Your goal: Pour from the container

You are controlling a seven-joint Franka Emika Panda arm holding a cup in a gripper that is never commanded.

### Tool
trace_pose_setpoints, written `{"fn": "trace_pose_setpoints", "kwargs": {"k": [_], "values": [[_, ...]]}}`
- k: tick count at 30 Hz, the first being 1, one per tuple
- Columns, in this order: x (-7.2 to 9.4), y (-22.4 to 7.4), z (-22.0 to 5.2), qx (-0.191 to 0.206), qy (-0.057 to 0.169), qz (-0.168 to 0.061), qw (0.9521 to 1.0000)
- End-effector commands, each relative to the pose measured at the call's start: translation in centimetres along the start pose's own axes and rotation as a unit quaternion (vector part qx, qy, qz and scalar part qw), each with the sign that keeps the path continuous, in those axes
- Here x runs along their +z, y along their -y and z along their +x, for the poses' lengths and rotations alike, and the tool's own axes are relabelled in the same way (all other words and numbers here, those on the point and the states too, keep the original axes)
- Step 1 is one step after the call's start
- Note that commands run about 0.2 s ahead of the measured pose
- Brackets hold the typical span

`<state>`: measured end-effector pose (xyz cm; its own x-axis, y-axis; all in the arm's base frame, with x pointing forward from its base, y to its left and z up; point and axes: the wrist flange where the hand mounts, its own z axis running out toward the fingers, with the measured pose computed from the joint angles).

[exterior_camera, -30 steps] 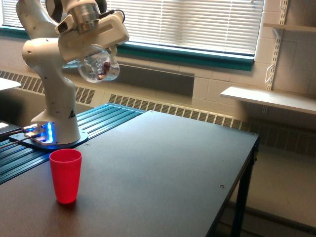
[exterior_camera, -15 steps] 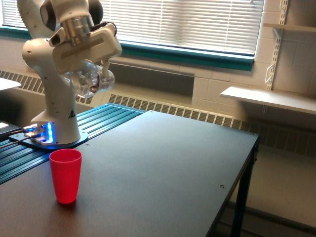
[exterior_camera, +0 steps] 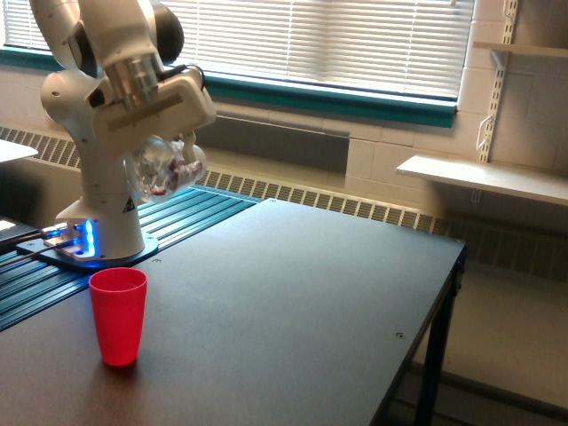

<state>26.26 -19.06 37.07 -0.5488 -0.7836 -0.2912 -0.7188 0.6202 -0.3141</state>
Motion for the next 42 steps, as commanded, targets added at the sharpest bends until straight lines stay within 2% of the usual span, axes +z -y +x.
{"fn": "trace_pose_setpoints", "kwargs": {"k": [1,5,9,16,23,26,33,39,42], "values": [[2.7,-1.3,-0.2,-0.023,0.018,-0.023,0.9993],[3.4,-1.2,0.1,-0.014,0.029,-0.025,0.9992],[3.8,-1.2,0.5,-0.009,0.028,-0.025,0.9993],[3.9,-1.2,1.4,-0.012,0.026,-0.020,0.9994],[3.8,-1.1,2.8,0.006,0.043,-0.012,0.9990],[3.9,-1.2,2.7,-0.005,0.037,-0.017,0.9991],[4.2,-1.5,3.6,0.019,0.067,-0.023,0.9973],[4.6,-1.9,4.5,0.026,0.065,-0.036,0.9969],[5.0,-2.3,4.7,0.016,0.063,-0.053,0.9965]]}}
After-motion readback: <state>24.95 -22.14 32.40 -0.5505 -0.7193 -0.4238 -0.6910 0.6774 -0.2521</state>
